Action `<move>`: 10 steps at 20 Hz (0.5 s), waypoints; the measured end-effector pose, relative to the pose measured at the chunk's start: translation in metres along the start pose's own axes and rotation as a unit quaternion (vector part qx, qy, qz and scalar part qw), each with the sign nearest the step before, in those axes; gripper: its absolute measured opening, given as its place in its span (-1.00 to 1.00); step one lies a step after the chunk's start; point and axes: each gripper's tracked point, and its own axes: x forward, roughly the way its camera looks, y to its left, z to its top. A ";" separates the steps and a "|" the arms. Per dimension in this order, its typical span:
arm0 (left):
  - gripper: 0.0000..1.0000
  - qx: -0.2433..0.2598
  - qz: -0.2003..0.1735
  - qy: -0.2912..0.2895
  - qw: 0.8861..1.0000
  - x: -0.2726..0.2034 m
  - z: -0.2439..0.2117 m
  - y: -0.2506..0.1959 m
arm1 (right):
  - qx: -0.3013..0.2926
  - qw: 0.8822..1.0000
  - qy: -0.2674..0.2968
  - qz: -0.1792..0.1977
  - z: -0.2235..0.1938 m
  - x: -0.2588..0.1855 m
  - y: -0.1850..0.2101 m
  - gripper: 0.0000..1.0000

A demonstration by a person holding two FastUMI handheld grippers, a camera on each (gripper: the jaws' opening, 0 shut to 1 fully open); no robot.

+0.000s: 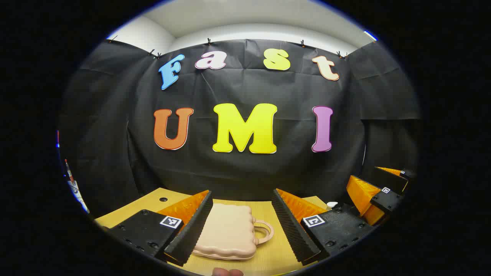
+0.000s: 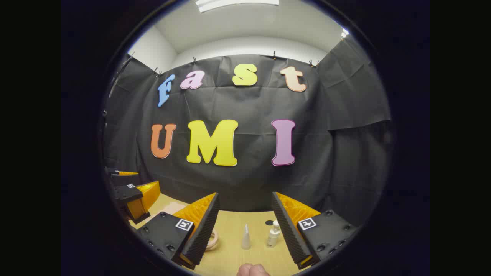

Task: First open the suitcase, pack the skin care products into it, and then close the suitcase.

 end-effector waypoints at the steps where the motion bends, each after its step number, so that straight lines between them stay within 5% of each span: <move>1: 0.96 0.000 0.000 0.001 1.000 0.001 -0.001 -0.001 | 0.001 1.000 0.002 0.001 -0.001 0.002 0.000 0.60; 10: 0.96 0.002 -0.005 0.008 1.000 0.001 -0.006 -0.009 | 0.003 1.000 0.008 0.000 -0.006 0.003 -0.008 0.60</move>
